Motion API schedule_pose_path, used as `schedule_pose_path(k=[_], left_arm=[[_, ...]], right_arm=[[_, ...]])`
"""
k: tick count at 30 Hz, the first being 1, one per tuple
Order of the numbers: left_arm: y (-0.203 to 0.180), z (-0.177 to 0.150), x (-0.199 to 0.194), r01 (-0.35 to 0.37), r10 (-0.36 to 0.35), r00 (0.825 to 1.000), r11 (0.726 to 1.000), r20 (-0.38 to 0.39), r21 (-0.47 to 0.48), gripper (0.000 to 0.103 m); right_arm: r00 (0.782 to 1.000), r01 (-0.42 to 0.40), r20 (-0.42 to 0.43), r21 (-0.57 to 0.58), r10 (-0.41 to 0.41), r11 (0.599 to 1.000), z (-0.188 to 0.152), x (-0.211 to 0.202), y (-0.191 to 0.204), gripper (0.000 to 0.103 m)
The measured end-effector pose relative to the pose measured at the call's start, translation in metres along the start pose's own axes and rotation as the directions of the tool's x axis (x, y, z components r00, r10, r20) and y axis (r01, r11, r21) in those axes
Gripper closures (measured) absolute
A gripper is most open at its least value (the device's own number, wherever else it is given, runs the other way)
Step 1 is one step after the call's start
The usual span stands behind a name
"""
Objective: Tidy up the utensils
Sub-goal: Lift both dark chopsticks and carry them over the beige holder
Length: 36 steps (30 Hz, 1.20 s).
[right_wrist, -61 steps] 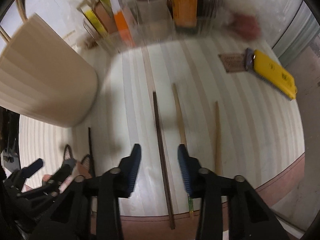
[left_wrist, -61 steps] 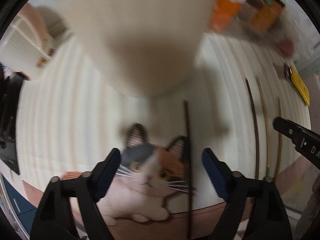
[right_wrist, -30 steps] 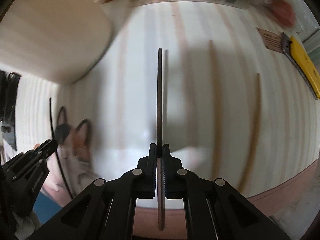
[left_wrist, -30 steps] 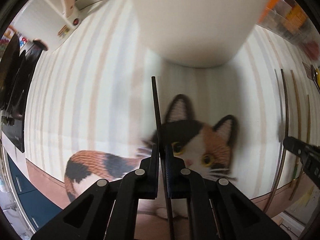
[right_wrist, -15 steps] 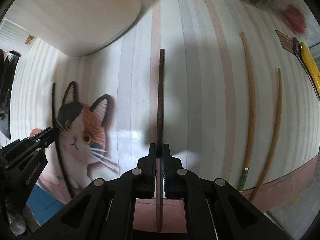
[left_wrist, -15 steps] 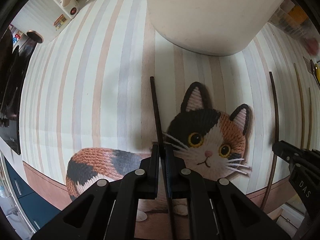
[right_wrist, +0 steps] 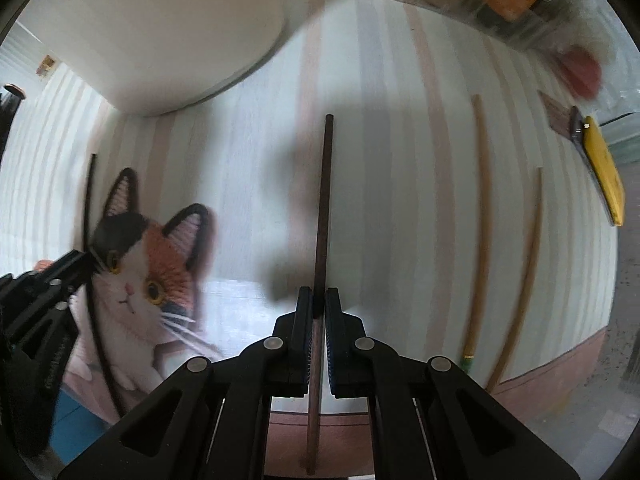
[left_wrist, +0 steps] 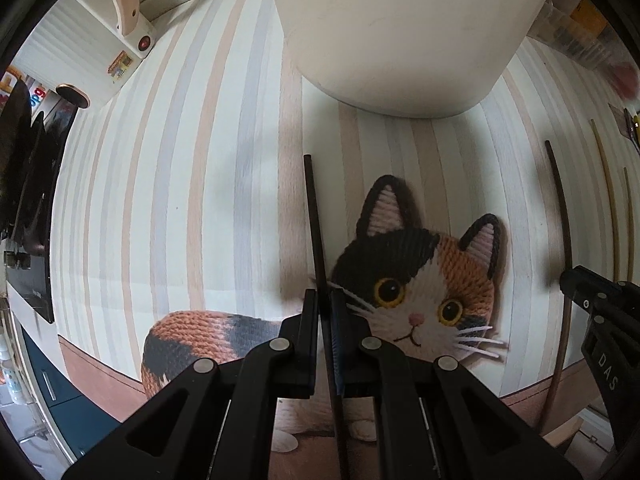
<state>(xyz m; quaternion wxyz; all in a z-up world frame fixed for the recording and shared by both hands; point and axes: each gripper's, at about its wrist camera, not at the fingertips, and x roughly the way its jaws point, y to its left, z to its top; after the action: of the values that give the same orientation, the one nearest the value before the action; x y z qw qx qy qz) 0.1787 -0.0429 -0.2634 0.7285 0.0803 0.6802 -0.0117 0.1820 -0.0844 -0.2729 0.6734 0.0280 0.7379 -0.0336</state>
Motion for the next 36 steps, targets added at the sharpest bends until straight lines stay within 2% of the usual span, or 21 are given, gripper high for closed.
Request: schedule_pose_path(k=[13, 15, 21, 24, 29, 36], left_arm=[[0.026, -0.005, 0.005, 0.035, -0.035, 0.999, 0.999, -0.003, -0.003, 0.099], [0.027, -0.002, 0.004, 0.033, -0.033, 0.999, 0.999, 0.001, 0.002, 0.099], [0.032, -0.003, 0.003, 0.040, -0.040, 0.999, 0.999, 0.007, -0.005, 0.100], [0.040, -0.006, -0.009, 0.041, -0.040, 0.998, 0.999, 0.039, -0.017, 0.100], [0.058, -0.006, -0.038, 0.043, -0.038, 0.993, 0.998, 0.109, -0.038, 0.100], [0.070, -0.005, -0.084, 0.065, -0.047, 0.975, 0.995, 0.219, -0.072, 0.100]], right_arm=[[0.999, -0.029, -0.025, 0.045, 0.030, 0.999, 0.003, -0.006, -0.006, 0.096], [0.999, -0.030, -0.028, 0.050, 0.032, 0.998, 0.009, -0.008, -0.033, 0.096], [0.999, -0.036, -0.011, 0.071, 0.037, 0.997, 0.011, -0.002, -0.042, 0.097], [0.998, -0.066, 0.008, 0.090, 0.066, 0.994, 0.007, -0.003, -0.058, 0.097], [0.990, -0.118, 0.092, 0.119, 0.107, 0.986, 0.002, -0.033, -0.073, 0.097], [0.965, -0.171, 0.221, 0.123, 0.140, 0.978, -0.001, -0.078, -0.082, 0.097]])
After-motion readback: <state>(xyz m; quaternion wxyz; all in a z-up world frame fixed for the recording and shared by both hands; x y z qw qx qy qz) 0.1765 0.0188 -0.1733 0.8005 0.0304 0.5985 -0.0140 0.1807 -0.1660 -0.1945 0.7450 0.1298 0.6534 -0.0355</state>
